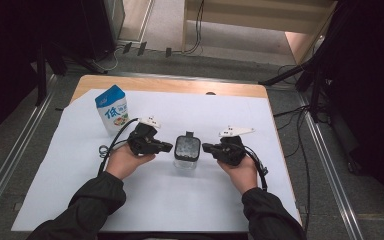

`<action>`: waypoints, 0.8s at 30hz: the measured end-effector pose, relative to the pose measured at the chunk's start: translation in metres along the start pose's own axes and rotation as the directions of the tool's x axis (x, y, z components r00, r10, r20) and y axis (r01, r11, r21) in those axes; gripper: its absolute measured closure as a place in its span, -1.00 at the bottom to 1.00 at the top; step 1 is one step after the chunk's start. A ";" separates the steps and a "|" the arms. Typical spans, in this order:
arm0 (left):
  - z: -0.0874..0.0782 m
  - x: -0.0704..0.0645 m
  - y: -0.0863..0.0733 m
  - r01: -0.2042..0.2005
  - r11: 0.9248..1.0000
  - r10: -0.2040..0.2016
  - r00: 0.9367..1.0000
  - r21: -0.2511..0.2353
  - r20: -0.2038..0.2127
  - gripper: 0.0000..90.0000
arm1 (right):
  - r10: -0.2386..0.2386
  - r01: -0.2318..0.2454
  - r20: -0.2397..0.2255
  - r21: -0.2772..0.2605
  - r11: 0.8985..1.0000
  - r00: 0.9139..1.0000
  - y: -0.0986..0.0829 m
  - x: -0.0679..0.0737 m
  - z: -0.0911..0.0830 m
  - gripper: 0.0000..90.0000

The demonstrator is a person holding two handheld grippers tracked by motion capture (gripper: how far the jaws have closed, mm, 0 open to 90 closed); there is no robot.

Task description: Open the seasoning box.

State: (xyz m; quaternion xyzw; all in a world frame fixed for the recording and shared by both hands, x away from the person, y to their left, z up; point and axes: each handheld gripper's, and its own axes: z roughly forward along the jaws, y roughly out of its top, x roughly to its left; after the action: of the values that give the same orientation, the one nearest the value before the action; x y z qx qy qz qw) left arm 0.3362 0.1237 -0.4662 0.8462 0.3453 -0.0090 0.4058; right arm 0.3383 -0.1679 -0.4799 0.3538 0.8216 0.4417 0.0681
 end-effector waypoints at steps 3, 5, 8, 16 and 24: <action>-0.004 -0.006 -0.003 0.000 1.000 0.000 1.000 -0.006 0.000 1.00 | 0.003 -0.003 0.007 0.000 1.000 1.000 0.003 -0.004 0.002 1.00; -0.007 -0.011 -0.006 0.001 1.000 0.000 1.000 -0.021 0.008 1.00 | 0.007 -0.007 0.002 -0.007 1.000 1.000 0.005 -0.006 0.003 1.00; -0.008 -0.016 -0.010 -0.001 1.000 0.001 1.000 -0.017 -0.004 1.00 | -0.001 0.001 -0.006 -0.009 1.000 1.000 0.010 -0.009 0.007 1.00; -0.008 -0.027 -0.017 0.012 1.000 -0.012 1.000 -0.025 0.005 1.00 | -0.020 0.020 -0.017 0.006 1.000 1.000 0.017 -0.010 0.019 1.00; 0.002 -0.034 -0.019 -0.002 1.000 0.002 1.000 0.001 0.014 1.00 | -0.021 0.022 -0.019 0.022 1.000 1.000 0.018 -0.012 0.024 1.00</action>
State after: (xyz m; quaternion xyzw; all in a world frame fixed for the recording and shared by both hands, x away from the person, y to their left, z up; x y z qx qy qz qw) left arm 0.2994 0.1105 -0.4708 0.8466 0.3414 -0.0147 0.4080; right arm 0.3665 -0.1534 -0.4828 0.3417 0.8308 0.4351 0.0614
